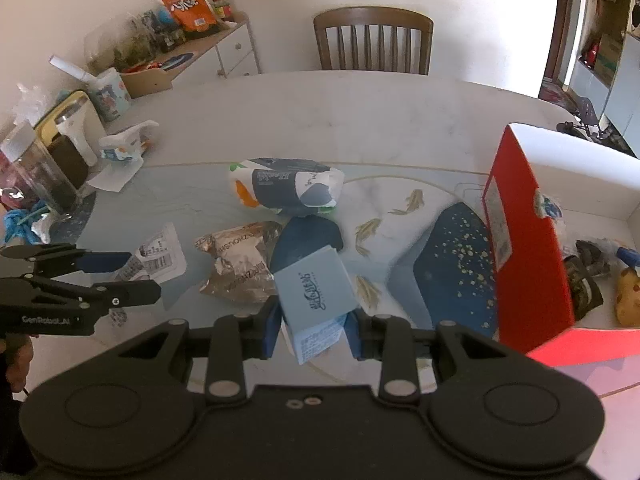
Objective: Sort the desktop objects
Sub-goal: 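Lift and carry the white packet and blue box over the red shoebox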
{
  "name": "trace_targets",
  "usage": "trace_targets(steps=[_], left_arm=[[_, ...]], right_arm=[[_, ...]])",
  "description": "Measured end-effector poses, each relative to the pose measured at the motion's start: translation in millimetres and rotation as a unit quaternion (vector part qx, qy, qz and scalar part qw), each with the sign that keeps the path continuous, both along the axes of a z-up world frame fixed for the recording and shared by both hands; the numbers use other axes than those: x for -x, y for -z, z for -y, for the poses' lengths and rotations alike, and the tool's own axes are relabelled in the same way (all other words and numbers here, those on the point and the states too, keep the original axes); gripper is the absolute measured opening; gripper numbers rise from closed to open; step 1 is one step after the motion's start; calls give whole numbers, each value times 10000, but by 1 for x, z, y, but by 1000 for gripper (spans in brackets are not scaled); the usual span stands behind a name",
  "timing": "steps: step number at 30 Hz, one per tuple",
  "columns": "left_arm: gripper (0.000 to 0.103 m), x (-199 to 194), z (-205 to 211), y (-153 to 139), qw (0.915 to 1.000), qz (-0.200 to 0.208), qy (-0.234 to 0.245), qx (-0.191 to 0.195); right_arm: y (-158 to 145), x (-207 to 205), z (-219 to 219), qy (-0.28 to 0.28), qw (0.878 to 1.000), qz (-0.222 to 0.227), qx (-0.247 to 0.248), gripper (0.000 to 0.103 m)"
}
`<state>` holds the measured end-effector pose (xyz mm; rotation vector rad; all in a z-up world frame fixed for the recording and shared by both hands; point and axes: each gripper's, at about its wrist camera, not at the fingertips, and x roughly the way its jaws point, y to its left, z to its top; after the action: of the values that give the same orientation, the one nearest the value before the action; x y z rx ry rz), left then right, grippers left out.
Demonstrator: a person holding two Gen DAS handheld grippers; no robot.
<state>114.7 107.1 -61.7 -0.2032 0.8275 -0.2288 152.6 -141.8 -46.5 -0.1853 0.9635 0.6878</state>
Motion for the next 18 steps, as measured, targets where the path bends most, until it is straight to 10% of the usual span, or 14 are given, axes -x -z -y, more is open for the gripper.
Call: trace_targets(steps=[18], left_arm=[[68, -3, 89, -41, 9990, 434, 81, -69]], right_arm=[[-45, -23, 76, -185, 9987, 333, -352, 32]])
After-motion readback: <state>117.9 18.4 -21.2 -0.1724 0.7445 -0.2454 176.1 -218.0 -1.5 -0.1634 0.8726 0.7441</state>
